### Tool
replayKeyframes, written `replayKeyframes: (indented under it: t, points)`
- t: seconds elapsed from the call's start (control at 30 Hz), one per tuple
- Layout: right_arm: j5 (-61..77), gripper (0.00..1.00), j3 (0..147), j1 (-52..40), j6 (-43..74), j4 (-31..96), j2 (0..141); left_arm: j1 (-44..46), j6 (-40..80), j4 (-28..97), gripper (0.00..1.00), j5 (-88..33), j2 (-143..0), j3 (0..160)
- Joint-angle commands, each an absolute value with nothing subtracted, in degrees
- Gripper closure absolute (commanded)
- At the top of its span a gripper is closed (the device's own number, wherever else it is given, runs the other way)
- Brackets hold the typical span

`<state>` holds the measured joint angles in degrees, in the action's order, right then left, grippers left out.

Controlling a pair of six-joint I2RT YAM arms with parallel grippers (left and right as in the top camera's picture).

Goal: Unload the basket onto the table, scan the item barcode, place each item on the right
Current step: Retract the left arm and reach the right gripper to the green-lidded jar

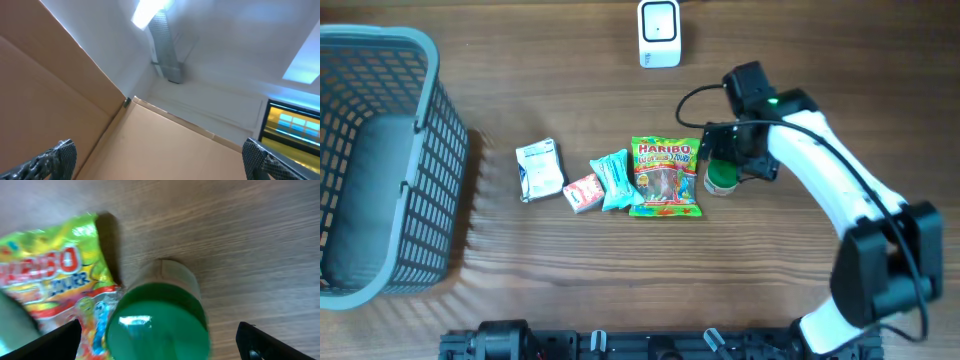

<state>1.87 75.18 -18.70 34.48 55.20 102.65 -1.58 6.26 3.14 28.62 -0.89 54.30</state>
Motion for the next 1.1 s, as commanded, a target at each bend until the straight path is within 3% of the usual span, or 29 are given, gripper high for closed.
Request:
replayKeyframes:
  t: [0.0,0.13,0.2,0.3,0.37,0.57,0.67,0.9,0.93,0.97,1.07]
  points:
    - [2.3,0.00,76.0,-19.9,34.6,54.8,110.0,-3.3,5.1,3.0,0.00,28.5,-0.5,54.0]
    - [2.3,0.05,76.0,-19.9,31.7,54.8,113.2,-3.7,5.1,3.0,0.00,28.5,-0.5,54.0]
    - [2.2,0.27,76.7,-19.9,26.9,55.5,112.4,-3.7,5.1,3.0,0.00,28.5,-0.5,54.0]
    - [0.8,0.43,77.7,-19.9,18.0,56.8,112.0,-3.7,5.1,3.0,0.00,28.6,-0.5,54.0]
    - [0.8,0.45,78.2,-19.9,11.9,57.5,111.9,-3.7,5.1,3.0,0.00,28.6,-0.5,54.0]
    - [0.8,0.44,84.4,-19.9,-10.2,58.1,111.9,-3.7,5.1,5.6,0.00,28.6,-0.5,54.0]
    - [-0.3,0.33,84.7,-19.9,-19.5,56.1,111.9,-3.7,5.1,7.0,0.00,28.6,-0.5,54.0]
    - [-6.1,0.20,87.4,-19.9,-19.2,61.2,111.7,-3.7,5.1,11.7,0.00,28.6,-0.5,54.0]
    - [-6.1,0.16,87.9,-19.9,-19.0,62.1,111.7,-3.7,5.1,11.9,0.00,28.6,-0.5,54.0]
    - [-6.1,0.00,88.4,-19.9,-18.0,62.1,111.4,-3.7,5.1,12.5,0.00,28.6,-0.5,54.0]
    - [-5.1,0.00,92.8,-19.9,-8.2,63.9,111.1,-3.7,5.1,14.1,0.00,28.6,-0.5,54.0]
